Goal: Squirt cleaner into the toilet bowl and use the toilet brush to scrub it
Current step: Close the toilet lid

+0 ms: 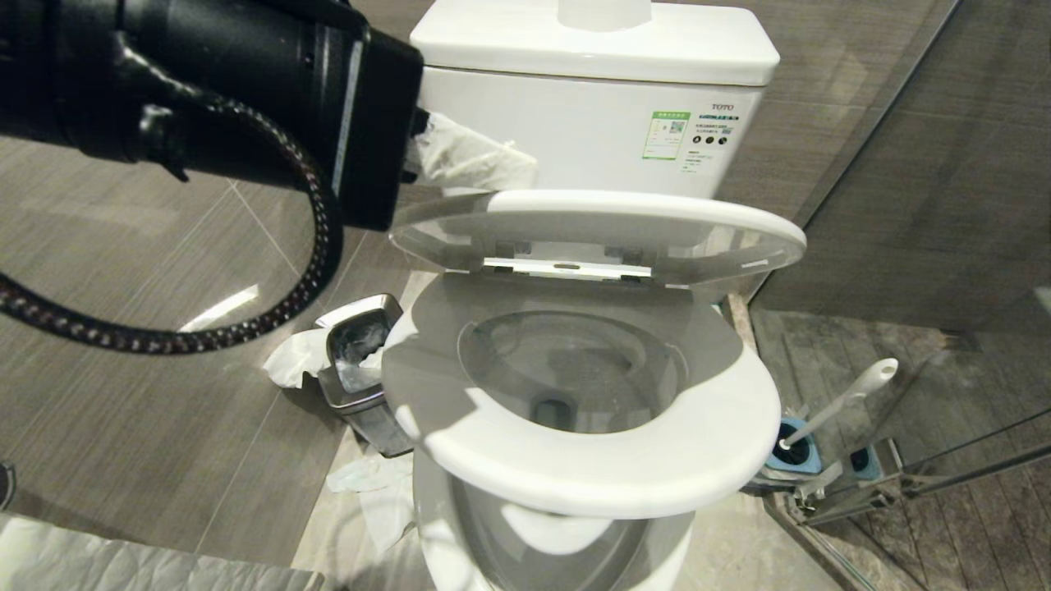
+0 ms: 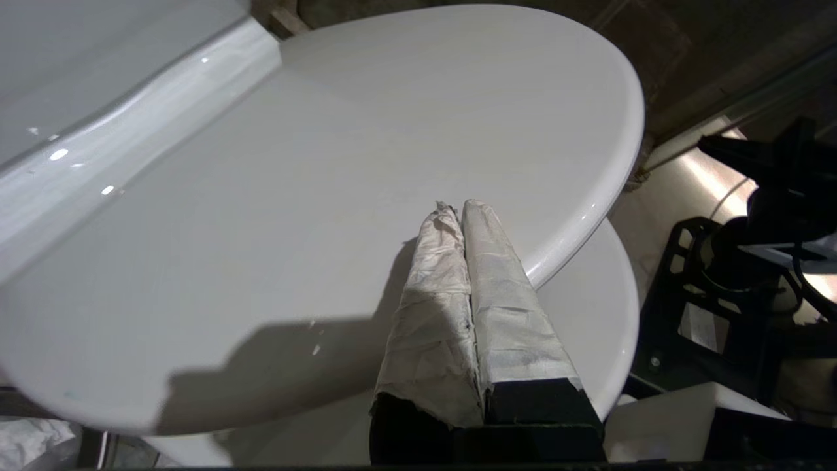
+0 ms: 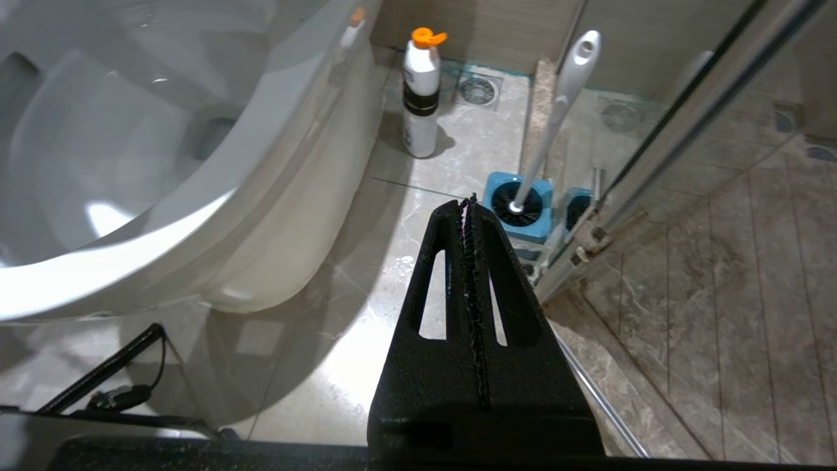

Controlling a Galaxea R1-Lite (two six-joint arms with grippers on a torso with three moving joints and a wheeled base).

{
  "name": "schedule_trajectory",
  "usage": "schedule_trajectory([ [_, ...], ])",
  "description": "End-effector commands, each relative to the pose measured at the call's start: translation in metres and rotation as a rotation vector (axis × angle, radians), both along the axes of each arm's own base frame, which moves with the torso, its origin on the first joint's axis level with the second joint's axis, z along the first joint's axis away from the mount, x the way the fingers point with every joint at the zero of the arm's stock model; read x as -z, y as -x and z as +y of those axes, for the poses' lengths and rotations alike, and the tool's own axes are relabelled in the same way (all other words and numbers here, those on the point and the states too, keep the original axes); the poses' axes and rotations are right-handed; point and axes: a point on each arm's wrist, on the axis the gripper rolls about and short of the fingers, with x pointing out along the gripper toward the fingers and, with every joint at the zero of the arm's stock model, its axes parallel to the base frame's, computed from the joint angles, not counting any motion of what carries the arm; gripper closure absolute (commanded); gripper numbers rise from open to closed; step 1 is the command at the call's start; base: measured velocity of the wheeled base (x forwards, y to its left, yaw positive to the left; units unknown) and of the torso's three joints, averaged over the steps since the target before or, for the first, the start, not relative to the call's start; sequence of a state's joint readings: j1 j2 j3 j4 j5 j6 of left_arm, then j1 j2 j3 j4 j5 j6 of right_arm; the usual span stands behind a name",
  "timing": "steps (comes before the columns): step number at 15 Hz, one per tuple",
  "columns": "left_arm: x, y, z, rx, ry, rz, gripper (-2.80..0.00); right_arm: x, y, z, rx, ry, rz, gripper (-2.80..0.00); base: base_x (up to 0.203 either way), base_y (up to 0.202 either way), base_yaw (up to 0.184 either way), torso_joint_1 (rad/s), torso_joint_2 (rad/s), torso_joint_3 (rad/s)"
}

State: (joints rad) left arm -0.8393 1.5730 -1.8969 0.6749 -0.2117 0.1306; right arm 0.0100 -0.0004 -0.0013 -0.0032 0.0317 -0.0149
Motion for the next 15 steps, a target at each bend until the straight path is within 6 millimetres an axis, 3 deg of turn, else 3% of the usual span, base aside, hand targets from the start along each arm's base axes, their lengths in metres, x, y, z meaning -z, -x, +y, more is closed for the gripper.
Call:
schedule_trajectory([
  [1, 0.014, 0.005, -0.015, 0.050, -0.047, 0.038, 0.00, 0.000, 0.000, 0.000, -0.001, 0.000, 0.000, 0.00, 0.000, 0.000, 0.000, 0.000, 0.00, 0.000],
  [4, 0.034, 0.022, -0.027, 0.119, -0.133, 0.099, 0.00, 0.000, 0.000, 0.000, -0.001, 0.000, 0.001, 0.00, 0.000, 0.000, 0.000, 0.000, 0.00, 0.000],
  [8, 0.085, 0.045, -0.037, 0.222, -0.326, 0.221, 0.00, 0.000, 0.000, 0.000, -0.001, 0.000, 0.000, 0.00, 0.000, 0.000, 0.000, 0.000, 0.00, 0.000],
  [12, 0.127, 0.035, -0.058, 0.223, -0.467, 0.311, 0.00, 0.000, 0.000, 0.000, -0.001, 0.000, 0.000, 0.00, 0.000, 0.000, 0.000, 0.000, 0.00, 0.000],
  [15, 0.148, 0.010, -0.080, 0.168, -0.472, 0.297, 0.00, 0.000, 0.000, 0.000, -0.001, 0.000, 0.000, 0.00, 0.000, 0.000, 0.000, 0.000, 0.00, 0.000],
])
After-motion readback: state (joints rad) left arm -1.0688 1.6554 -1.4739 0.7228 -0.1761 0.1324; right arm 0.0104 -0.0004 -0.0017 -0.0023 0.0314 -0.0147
